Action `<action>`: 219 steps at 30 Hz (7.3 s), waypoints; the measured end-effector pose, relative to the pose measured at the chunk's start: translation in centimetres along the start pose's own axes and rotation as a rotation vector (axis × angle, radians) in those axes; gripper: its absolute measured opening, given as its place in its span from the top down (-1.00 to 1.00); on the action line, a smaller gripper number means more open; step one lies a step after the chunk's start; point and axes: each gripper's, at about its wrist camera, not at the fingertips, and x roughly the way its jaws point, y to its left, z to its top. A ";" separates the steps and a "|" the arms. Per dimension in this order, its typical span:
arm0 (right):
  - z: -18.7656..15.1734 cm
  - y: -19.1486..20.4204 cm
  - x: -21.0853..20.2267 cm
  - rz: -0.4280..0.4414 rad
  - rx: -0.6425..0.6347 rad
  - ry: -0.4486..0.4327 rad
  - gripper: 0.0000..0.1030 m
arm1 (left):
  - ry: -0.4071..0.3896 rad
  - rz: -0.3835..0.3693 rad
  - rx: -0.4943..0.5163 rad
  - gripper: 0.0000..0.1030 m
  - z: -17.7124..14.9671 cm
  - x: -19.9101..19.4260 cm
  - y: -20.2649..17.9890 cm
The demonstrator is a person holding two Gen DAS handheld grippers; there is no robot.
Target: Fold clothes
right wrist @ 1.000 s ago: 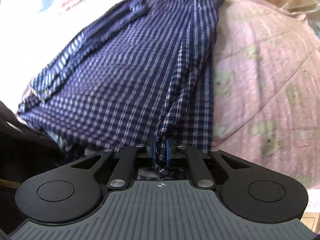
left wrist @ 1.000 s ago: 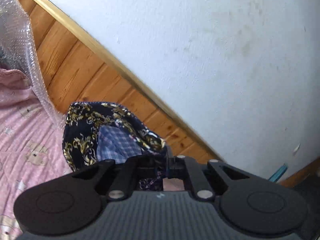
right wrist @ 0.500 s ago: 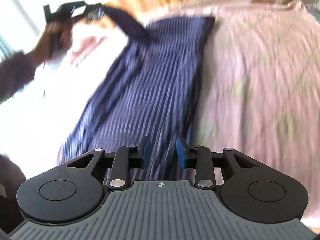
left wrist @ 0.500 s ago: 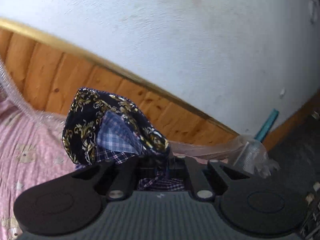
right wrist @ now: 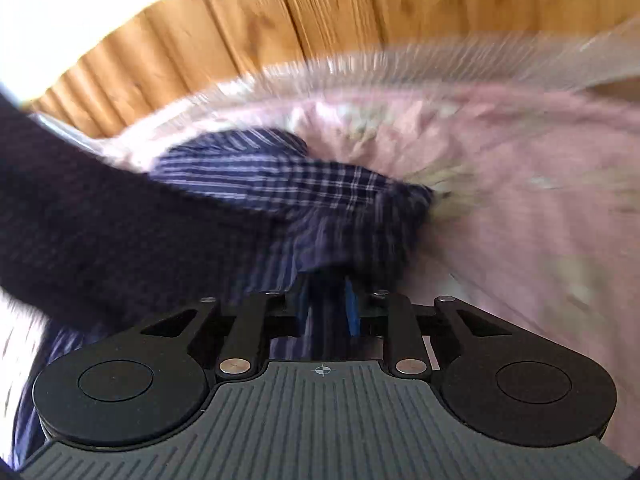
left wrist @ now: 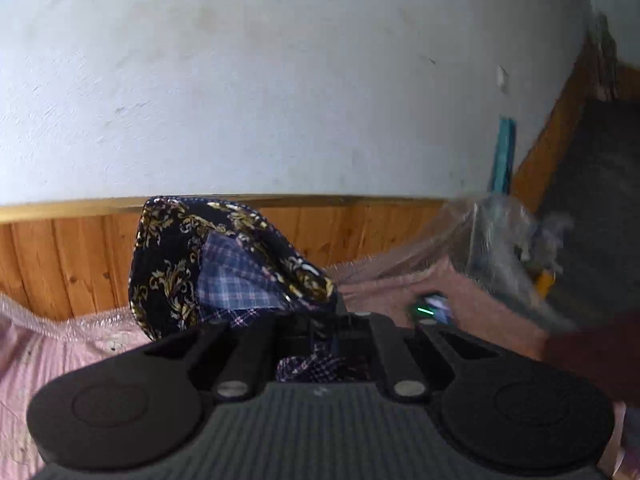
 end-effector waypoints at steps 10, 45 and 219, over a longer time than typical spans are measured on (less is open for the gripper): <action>1.1 -7.2 -0.3 0.312 0.385 0.076 0.39 | 0.404 -0.388 0.307 0.87 -10.4 3.7 -13.9; -14.6 8.1 -17.1 0.334 -0.253 0.056 0.33 | 0.671 0.133 -0.173 0.01 -20.9 -8.4 -10.1; 1.6 9.2 -0.4 -0.046 -0.630 -0.103 1.00 | 0.293 0.000 -0.372 1.00 -7.2 15.9 25.3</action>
